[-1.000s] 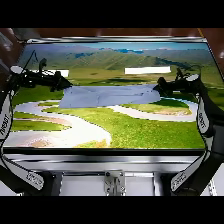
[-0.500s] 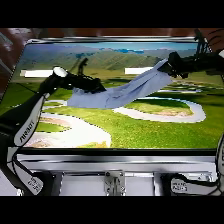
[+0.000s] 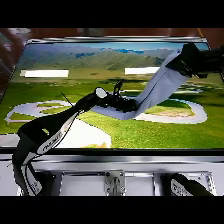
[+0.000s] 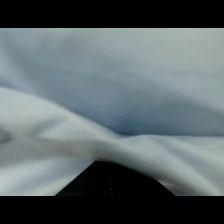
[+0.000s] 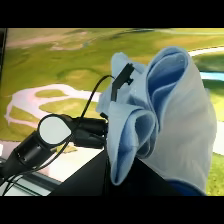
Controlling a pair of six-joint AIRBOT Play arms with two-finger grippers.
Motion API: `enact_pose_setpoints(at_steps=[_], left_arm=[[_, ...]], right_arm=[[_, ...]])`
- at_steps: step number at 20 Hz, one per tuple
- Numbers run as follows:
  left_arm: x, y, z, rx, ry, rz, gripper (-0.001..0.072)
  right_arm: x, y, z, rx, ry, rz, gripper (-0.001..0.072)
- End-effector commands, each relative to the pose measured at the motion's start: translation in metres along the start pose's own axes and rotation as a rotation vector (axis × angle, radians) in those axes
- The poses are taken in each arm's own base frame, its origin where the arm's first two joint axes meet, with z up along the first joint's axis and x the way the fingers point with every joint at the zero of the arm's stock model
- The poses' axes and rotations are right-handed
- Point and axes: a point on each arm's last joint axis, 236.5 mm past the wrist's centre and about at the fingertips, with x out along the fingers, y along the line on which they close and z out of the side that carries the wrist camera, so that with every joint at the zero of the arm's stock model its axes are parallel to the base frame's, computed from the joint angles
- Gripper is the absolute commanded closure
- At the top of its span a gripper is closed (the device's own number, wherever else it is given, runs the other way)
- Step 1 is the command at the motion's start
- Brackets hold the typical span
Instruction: Fold the shirts.
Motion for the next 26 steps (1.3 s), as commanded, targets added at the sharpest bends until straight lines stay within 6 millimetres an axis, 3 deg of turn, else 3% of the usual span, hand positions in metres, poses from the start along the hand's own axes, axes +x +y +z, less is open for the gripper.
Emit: enact_pose_setpoints(at_steps=[1,3,5,7,9,12,15,17,19,20,21,22,24,26], left_arm=[[0.001,0.005,0.011,-0.049,-0.040,-0.015,0.0673],[-0.041,0.014,0.049,-0.056,-0.111,-0.019,0.0673],[-0.102,0.016,0.090,-0.021,-0.203,-0.024,0.0673],[-0.182,0.014,0.131,0.016,-0.330,-0.024,0.0673],[-0.276,0.006,0.160,0.046,-0.475,-0.013,0.0673],[-0.398,-0.011,0.168,0.120,-0.636,0.024,0.0672],[-0.482,-0.028,0.146,0.175,-0.720,0.068,0.0672],[-0.510,-0.039,0.127,0.203,-0.727,0.087,0.0672],[-0.521,-0.052,0.108,0.232,-0.702,0.094,0.0672],[-0.520,-0.059,0.100,0.246,-0.682,0.091,0.0672],[-0.516,-0.065,0.093,0.260,-0.658,0.085,0.0672],[-0.512,-0.070,0.087,0.273,-0.635,0.079,0.0672],[-0.501,-0.075,0.080,0.298,-0.591,0.078,0.0672],[-0.492,-0.069,0.077,0.306,-0.559,0.115,0.0672]], right_arm=[[-0.009,-0.007,-0.020,0.011,0.061,-0.058,0.0653],[-0.002,-0.025,-0.023,0.033,0.093,-0.113,0.0653],[0.014,-0.040,-0.020,0.060,0.124,-0.124,0.0653],[0.045,-0.049,-0.018,0.056,0.162,-0.119,0.0653],[0.093,-0.040,-0.022,0.019,0.204,-0.085,0.0653],[0.177,-0.012,-0.037,-0.040,0.234,-0.027,0.0653],[0.252,0.019,-0.065,-0.060,0.256,0.032,0.0652],[0.297,0.029,-0.092,-0.037,0.286,0.058,0.0651],[0.336,0.030,-0.112,0.020,0.298,0.070,0.0630],[0.353,0.030,-0.119,0.061,0.293,0.077,0.0509],[0.366,0.032,-0.123,0.107,0.286,0.094,0.0260],[0.374,0.035,-0.121,0.166,0.271,0.122,0.0088],[0.371,0.034,-0.108,0.226,0.250,0.150,0.0080],[0.345,0.021,-0.106,0.172,0.316,0.138,0.0080]])
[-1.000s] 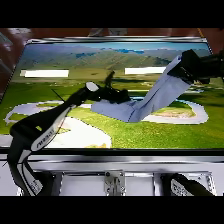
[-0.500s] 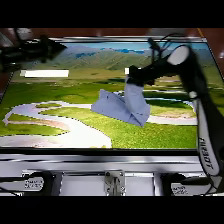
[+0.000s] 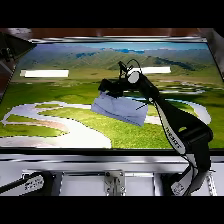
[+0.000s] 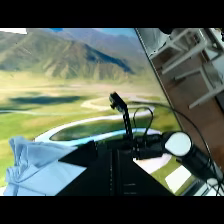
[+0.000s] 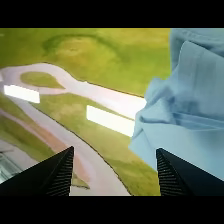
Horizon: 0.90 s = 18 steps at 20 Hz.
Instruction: Fold the shirts.
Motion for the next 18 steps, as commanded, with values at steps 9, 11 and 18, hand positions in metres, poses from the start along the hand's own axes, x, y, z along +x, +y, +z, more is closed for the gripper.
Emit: enact_pose_setpoints(at_steps=[9,11,18], left_arm=[[0.009,0.000,-0.029,0.061,0.114,0.052,0.0672],[0.009,-0.001,-0.030,0.060,0.118,0.051,0.0672],[0.016,-0.009,-0.035,0.071,0.135,0.030,0.0672]], right_arm=[[-0.219,-0.209,-0.071,0.124,0.496,-0.545,0.0078],[-0.198,-0.215,-0.087,0.226,0.489,-0.418,0.0026],[-0.110,-0.229,-0.075,0.323,0.258,-0.238,0.0027]])
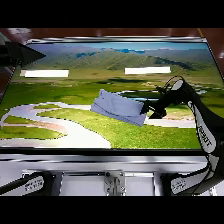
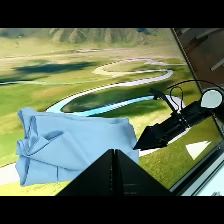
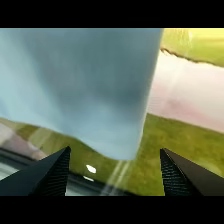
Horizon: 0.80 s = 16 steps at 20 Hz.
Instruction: Fold the shirts.
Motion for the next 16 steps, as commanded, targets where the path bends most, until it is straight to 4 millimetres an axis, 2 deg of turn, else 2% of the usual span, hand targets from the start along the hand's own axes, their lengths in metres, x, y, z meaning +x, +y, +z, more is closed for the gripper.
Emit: enact_pose_setpoints(at_steps=[1,3,4,5,6,8,10,11,13,14,16], left_arm=[[0.004,-0.005,-0.003,0.006,0.011,-0.011,0.0672],[0.006,-0.008,-0.003,0.009,0.014,-0.017,0.0672],[0.006,-0.008,-0.004,0.010,0.015,-0.018,0.0672],[0.007,-0.009,-0.004,0.010,0.016,-0.019,0.0672],[0.007,-0.009,-0.004,0.010,0.016,-0.019,0.0672],[0.007,-0.008,-0.004,0.010,0.016,-0.019,0.0672],[0.008,-0.008,-0.004,0.008,0.019,-0.020,0.0672],[0.009,-0.007,-0.005,0.006,0.021,-0.020,0.0672],[0.012,-0.007,-0.005,0.008,0.025,-0.024,0.0672],[0.013,-0.008,-0.006,0.008,0.028,-0.027,0.0671],[0.017,-0.012,-0.008,0.013,0.037,-0.038,0.0672]], right_arm=[[0.025,0.019,0.032,0.091,-0.118,0.154,0.0027],[0.030,0.037,0.042,0.120,-0.131,0.259,0.0030],[0.029,0.050,0.043,0.096,-0.130,0.327,0.0233],[0.023,0.065,0.047,0.051,-0.154,0.389,0.0557],[0.010,0.081,0.051,0.001,-0.184,0.456,0.0642],[-0.033,0.113,0.054,-0.107,-0.243,0.573,0.0652],[-0.096,0.137,0.053,-0.209,-0.300,0.596,0.0652],[-0.126,0.143,0.053,-0.212,-0.329,0.567,0.0653],[-0.189,0.138,0.052,-0.241,-0.429,0.402,0.0652],[-0.217,0.127,0.052,-0.254,-0.486,0.291,0.0653],[-0.271,0.087,0.051,-0.235,-0.585,0.053,0.0653]])
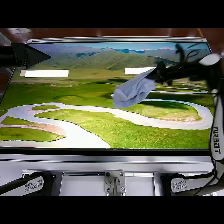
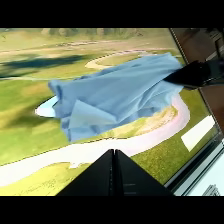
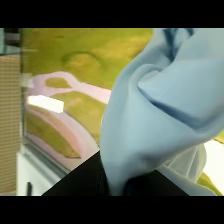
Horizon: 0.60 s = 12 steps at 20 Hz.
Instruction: Fold the shirts.
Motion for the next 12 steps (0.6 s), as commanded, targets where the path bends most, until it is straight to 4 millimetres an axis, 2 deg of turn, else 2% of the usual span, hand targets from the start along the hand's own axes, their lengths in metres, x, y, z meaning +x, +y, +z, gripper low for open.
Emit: enact_pose_setpoints(at_steps=[1,3,5,9,10,12], left_arm=[[0.006,-0.005,-0.002,0.007,0.011,-0.012,0.0671],[0.008,-0.009,-0.004,0.012,0.018,-0.021,0.0672],[0.010,-0.012,-0.005,0.015,0.023,-0.027,0.0672],[0.015,-0.018,-0.009,0.018,0.038,-0.042,0.0672],[0.016,-0.020,-0.011,0.020,0.046,-0.048,0.0671],[0.018,-0.025,-0.016,0.016,0.067,-0.061,0.0672]], right_arm=[[-0.113,-0.030,0.023,-0.059,-0.101,-0.408,0.0653],[-0.163,-0.065,0.013,-0.035,-0.081,-0.595,0.0653],[-0.196,-0.097,0.002,0.010,-0.057,-0.701,0.0653],[-0.237,-0.146,0.002,0.125,-0.120,-0.744,0.0653],[-0.245,-0.162,-0.005,0.171,-0.114,-0.752,0.0653],[-0.260,-0.196,-0.031,0.289,-0.063,-0.760,0.0653]])
